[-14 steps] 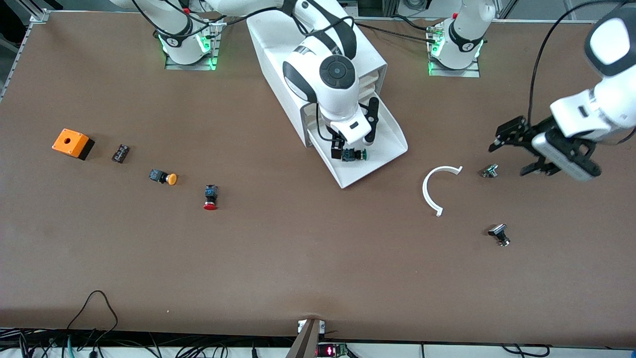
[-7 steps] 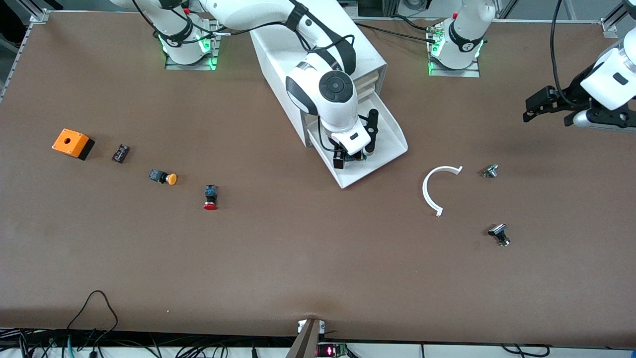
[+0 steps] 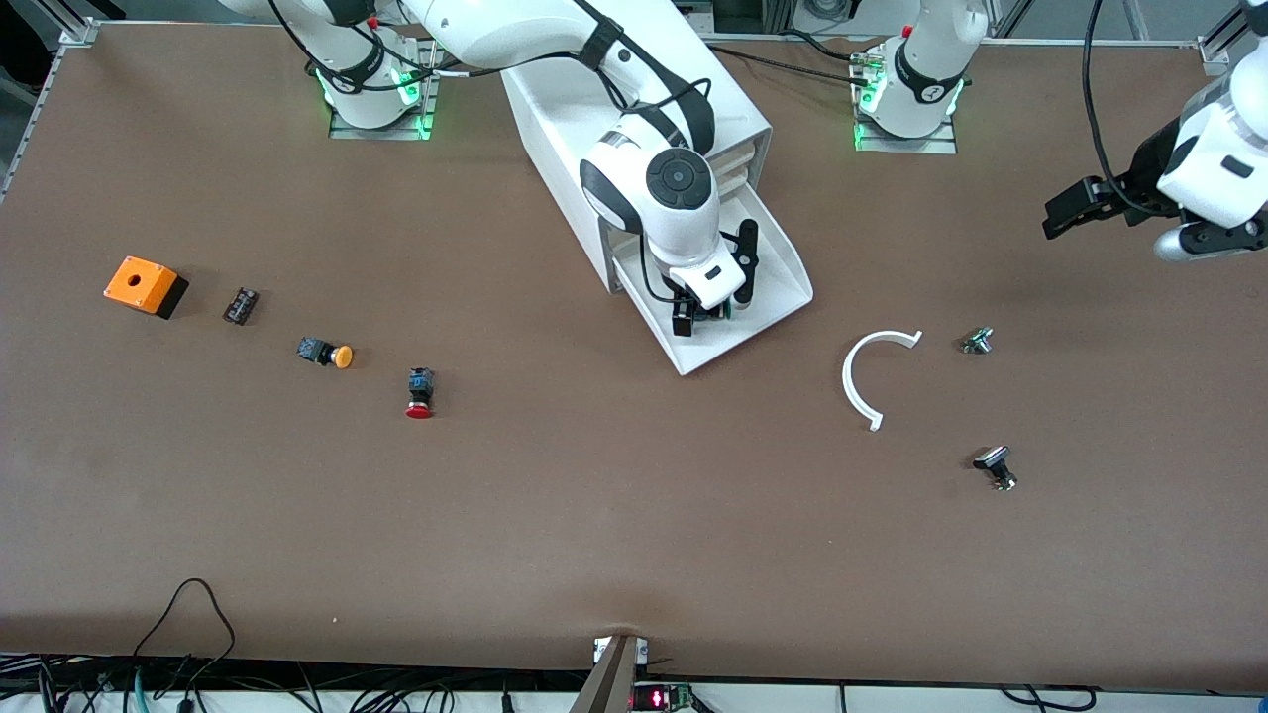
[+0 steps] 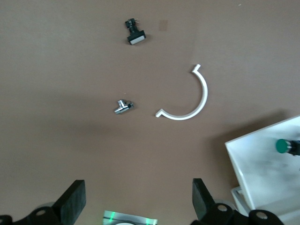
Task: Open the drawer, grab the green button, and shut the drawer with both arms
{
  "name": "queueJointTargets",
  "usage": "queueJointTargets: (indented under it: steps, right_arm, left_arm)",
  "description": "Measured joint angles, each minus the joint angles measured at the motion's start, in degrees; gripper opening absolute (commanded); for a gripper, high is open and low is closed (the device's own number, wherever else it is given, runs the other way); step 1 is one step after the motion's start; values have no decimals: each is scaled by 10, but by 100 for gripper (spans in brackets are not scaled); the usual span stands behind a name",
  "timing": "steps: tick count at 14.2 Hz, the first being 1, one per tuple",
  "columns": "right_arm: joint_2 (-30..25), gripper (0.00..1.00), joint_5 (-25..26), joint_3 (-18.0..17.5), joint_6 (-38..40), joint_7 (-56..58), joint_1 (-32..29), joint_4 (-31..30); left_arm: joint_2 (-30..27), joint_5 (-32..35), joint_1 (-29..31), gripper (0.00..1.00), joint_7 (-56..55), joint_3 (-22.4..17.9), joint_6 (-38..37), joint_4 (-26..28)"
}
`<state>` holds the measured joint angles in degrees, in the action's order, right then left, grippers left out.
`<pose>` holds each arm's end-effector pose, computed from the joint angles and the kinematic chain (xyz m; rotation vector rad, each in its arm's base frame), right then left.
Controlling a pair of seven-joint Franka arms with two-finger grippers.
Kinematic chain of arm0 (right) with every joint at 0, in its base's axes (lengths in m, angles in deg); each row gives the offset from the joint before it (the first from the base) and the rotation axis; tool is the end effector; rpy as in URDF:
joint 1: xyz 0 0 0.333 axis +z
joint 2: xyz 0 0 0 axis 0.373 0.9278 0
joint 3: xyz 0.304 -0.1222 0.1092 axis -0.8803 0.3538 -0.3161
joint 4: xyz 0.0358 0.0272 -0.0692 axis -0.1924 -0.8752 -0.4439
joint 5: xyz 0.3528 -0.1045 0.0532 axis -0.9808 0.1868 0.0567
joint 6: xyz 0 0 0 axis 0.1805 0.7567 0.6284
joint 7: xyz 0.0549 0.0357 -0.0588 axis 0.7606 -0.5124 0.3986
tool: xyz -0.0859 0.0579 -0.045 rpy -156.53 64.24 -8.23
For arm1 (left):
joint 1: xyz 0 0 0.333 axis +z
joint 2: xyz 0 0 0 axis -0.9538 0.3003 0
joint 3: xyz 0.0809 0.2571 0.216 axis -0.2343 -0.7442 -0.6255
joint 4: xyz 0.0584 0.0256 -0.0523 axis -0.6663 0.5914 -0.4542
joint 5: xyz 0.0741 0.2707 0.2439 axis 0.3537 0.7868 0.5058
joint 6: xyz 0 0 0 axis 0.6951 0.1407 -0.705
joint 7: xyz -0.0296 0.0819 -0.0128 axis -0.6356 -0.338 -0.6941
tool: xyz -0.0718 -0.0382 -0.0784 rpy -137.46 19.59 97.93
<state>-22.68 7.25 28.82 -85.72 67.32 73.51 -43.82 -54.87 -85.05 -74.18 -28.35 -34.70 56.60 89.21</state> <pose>0.4812 0.6014 0.3001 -2.2866 -2.0369 -0.0843 0.5042 -0.0197 0.6075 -3.0848 -0.2598 0.1649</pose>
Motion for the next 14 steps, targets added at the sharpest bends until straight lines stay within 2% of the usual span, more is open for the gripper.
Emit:
queueJointTargets:
  steps: [8,10,12,14]
  right_arm:
    - [12,99,0,0,-19,16,5,0]
    - [16,95,0,0,-38,17,5,0]
    - [22,80,0,0,-50,17,5,0]
    - [26,57,0,0,-54,19,5,0]
  left_arm:
    - [18,19,-12,100,69,-4,19,-18]
    - [20,18,-12,100,73,-5,34,-19]
    - [23,17,-12,100,79,-7,43,-19]
    - [26,10,-11,100,81,-10,44,-19]
